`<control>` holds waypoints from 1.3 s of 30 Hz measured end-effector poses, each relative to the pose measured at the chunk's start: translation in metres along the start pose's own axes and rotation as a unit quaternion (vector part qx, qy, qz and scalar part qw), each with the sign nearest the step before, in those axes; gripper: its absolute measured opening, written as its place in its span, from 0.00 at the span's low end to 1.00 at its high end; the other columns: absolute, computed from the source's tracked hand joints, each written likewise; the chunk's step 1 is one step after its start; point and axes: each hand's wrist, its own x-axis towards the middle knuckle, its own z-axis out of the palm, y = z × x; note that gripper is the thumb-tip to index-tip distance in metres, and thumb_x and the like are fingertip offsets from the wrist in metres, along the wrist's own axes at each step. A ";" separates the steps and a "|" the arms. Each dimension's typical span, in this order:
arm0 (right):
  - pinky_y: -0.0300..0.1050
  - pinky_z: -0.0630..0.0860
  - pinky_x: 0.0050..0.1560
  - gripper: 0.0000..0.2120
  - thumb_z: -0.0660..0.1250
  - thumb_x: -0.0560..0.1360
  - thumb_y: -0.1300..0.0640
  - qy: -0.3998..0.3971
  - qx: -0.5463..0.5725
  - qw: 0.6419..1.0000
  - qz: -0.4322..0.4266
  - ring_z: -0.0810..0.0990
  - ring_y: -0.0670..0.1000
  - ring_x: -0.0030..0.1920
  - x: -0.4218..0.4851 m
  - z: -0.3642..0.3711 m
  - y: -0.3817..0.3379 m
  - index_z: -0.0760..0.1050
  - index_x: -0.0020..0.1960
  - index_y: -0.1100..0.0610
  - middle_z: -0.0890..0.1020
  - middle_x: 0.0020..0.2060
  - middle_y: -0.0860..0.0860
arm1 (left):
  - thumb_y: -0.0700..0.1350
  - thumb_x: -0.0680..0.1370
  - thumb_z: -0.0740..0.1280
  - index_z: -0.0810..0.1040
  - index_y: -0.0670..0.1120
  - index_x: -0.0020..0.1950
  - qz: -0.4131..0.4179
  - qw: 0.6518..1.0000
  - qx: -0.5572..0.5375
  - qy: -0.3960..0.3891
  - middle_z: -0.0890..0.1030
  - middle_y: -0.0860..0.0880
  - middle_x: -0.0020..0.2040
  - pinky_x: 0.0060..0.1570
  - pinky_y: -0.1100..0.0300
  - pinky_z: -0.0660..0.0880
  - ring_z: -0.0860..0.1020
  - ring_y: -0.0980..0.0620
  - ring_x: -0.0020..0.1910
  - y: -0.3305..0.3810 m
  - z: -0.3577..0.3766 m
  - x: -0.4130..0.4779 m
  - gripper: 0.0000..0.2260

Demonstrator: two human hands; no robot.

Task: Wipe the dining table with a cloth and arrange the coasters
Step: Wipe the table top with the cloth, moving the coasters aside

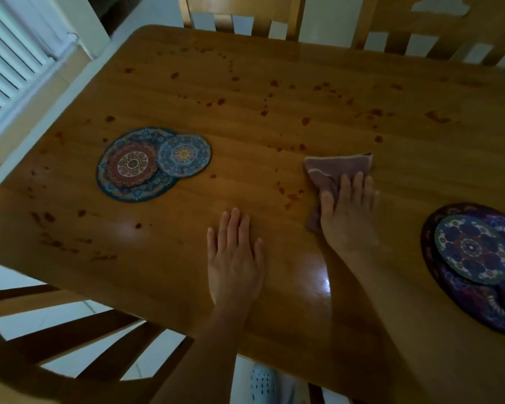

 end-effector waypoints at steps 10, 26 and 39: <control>0.52 0.40 0.77 0.31 0.44 0.81 0.38 -0.049 -0.040 0.950 -0.307 0.44 0.53 0.79 -0.017 0.021 -0.067 0.53 0.79 0.51 0.51 0.79 0.54 | 0.62 0.81 0.45 0.53 0.50 0.79 -0.035 0.980 -0.189 0.056 0.56 0.50 0.79 0.74 0.47 0.59 0.56 0.53 0.77 0.001 -0.012 -0.004 0.29; 0.56 0.73 0.62 0.19 0.64 0.75 0.57 -0.177 0.626 0.751 0.112 0.80 0.53 0.60 -0.088 -0.064 0.050 0.76 0.62 0.40 0.82 0.59 0.50 | 0.66 0.79 0.42 0.54 0.50 0.78 -0.078 0.980 -0.183 0.026 0.62 0.48 0.76 0.75 0.48 0.57 0.59 0.48 0.76 -0.001 -0.010 -0.004 0.32; 0.64 0.46 0.76 0.31 0.43 0.79 0.36 -0.010 -0.033 0.992 -0.118 0.51 0.59 0.78 -0.046 0.003 0.015 0.60 0.77 0.49 0.57 0.78 0.56 | 0.57 0.83 0.49 0.67 0.48 0.73 -0.063 0.994 -0.083 0.016 0.64 0.51 0.74 0.75 0.50 0.58 0.61 0.48 0.73 0.001 -0.009 -0.001 0.22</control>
